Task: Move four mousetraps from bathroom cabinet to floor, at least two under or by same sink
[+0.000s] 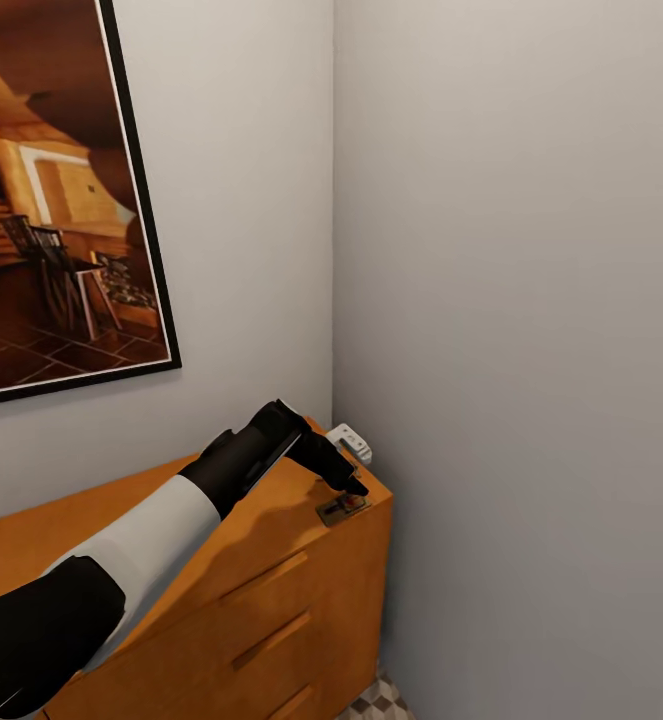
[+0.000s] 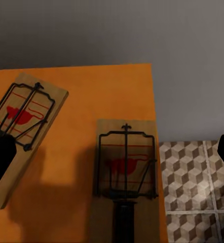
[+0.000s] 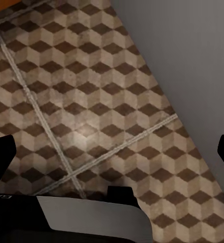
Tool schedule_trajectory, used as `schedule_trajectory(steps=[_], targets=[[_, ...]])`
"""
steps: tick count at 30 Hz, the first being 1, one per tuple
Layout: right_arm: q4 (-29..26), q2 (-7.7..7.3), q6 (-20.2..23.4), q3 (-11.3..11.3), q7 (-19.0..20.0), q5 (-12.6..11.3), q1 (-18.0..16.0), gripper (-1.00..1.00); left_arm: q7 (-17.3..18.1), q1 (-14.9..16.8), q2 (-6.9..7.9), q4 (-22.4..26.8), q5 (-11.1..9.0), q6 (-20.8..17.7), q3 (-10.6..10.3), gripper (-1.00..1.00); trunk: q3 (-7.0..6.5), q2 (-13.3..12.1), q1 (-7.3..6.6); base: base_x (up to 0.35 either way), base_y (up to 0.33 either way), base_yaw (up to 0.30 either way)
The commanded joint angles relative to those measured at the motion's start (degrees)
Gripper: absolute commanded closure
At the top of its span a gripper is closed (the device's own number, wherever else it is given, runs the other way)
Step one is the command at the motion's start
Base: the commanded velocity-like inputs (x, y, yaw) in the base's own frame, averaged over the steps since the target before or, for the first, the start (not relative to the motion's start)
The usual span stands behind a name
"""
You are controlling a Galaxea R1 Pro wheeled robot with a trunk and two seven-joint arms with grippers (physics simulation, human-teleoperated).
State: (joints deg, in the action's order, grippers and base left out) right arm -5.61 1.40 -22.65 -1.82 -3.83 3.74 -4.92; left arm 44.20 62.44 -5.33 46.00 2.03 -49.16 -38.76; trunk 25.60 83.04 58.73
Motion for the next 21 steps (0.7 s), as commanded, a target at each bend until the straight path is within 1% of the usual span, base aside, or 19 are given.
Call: schedule_trajectory(steps=[1, 14, 16, 18, 21], targets=[[0.0, 0.01, -0.1, -0.2, -0.4, 0.4, 0.0, -1.0, 0.3, 0.0, -0.01, 0.0, 0.2, -0.3, 0.0, -1.0, 0.07, 0.0, 0.0, 0.004, -0.004, 0.0], [0.0, 0.01, -0.1, -0.1, -0.4, 0.4, -0.1, -1.0, 0.3, 0.0, 0.01, 0.1, 0.2, -0.2, -0.2, -1.0, 0.07, 0.0, 0.0, 0.001, -0.003, 0.0], [0.0, -0.03, -0.1, -0.1, -0.4, 0.4, -0.1, -1.0, 0.3, 0.0, 0.02, 0.1, 0.2, -0.3, -1.7, -1.0, 0.07, 0.0, 0.0, 0.0, -0.144, 0.0], [0.0, -0.05, -0.1, -0.1, -0.4, 0.4, -0.1, -1.0, 0.2, 0.0, 0.03, 0.1, 0.2, -0.3, -2.7, -1.0, 0.07, 0.0, 0.0, 0.0, -0.14, 0.0], [0.0, -0.07, -0.1, -0.1, -0.4, 0.4, -0.1, -1.0, 0.2, 0.0, 0.05, 0.1, 0.2, -0.3, -3.5, -1.0, 0.07, 0.0, 0.0, 0.0, -0.064, 0.0]])
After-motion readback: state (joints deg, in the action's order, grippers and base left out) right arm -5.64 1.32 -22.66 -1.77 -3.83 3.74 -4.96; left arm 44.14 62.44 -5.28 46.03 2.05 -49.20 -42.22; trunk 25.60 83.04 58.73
